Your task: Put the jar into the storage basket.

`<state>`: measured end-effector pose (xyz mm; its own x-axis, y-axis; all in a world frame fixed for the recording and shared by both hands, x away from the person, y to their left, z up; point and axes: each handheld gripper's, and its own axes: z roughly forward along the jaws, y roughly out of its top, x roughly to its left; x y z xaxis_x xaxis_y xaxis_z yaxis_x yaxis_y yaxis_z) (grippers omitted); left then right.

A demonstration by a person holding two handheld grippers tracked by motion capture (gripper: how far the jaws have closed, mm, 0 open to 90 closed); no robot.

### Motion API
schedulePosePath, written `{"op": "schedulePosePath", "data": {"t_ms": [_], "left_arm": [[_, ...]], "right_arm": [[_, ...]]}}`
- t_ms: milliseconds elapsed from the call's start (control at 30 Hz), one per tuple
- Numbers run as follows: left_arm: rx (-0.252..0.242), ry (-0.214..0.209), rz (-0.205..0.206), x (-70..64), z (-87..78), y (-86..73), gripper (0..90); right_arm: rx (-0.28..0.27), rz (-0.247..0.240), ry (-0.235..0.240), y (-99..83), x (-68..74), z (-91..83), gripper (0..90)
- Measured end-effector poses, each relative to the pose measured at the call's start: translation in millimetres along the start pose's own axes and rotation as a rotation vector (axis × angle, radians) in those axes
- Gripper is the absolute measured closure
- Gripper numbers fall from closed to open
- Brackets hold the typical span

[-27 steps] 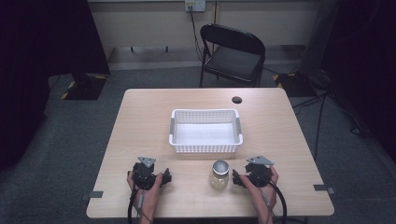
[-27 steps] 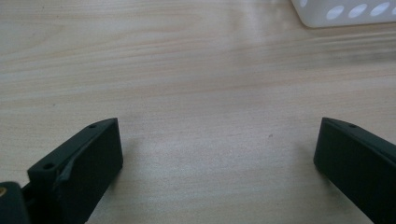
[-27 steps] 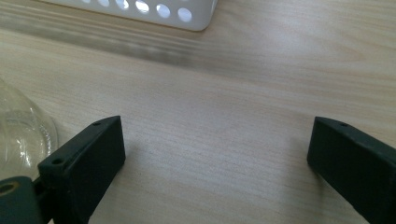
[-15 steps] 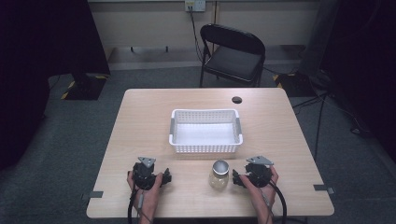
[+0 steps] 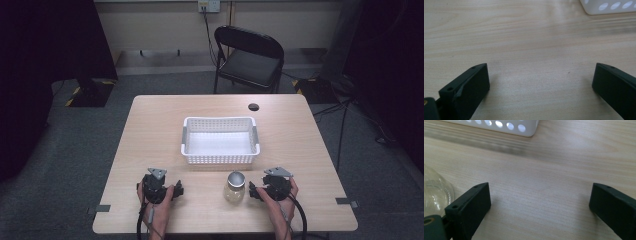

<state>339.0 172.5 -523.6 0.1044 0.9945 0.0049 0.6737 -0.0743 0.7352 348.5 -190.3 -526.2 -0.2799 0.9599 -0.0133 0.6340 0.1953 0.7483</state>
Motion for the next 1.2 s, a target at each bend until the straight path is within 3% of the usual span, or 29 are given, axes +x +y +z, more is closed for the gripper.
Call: {"op": "schedulePosePath", "data": {"t_ms": [67, 733, 900, 1200], "left_arm": [[0.000, 0.000, 0.000, 0.0, 0.0, 0.0, 0.6], [0.000, 0.000, 0.000, 0.0, 0.0, 0.0, 0.6], [0.000, 0.000, 0.000, 0.0, 0.0, 0.0, 0.6], [0.000, 0.000, 0.000, 0.0, 0.0, 0.0, 0.6]], "right_arm": [[-0.004, 0.004, 0.017, -0.2, -0.1, -0.6, 2.9], [-0.109, 0.025, 0.018, 2.0, 0.4, -28.8, 2.6], [-0.163, 0.054, 0.043, 0.1, 0.6, -43.4, 1.9], [-0.221, 0.056, 0.058, 2.9, 4.7, -64.5, 1.7]]}}
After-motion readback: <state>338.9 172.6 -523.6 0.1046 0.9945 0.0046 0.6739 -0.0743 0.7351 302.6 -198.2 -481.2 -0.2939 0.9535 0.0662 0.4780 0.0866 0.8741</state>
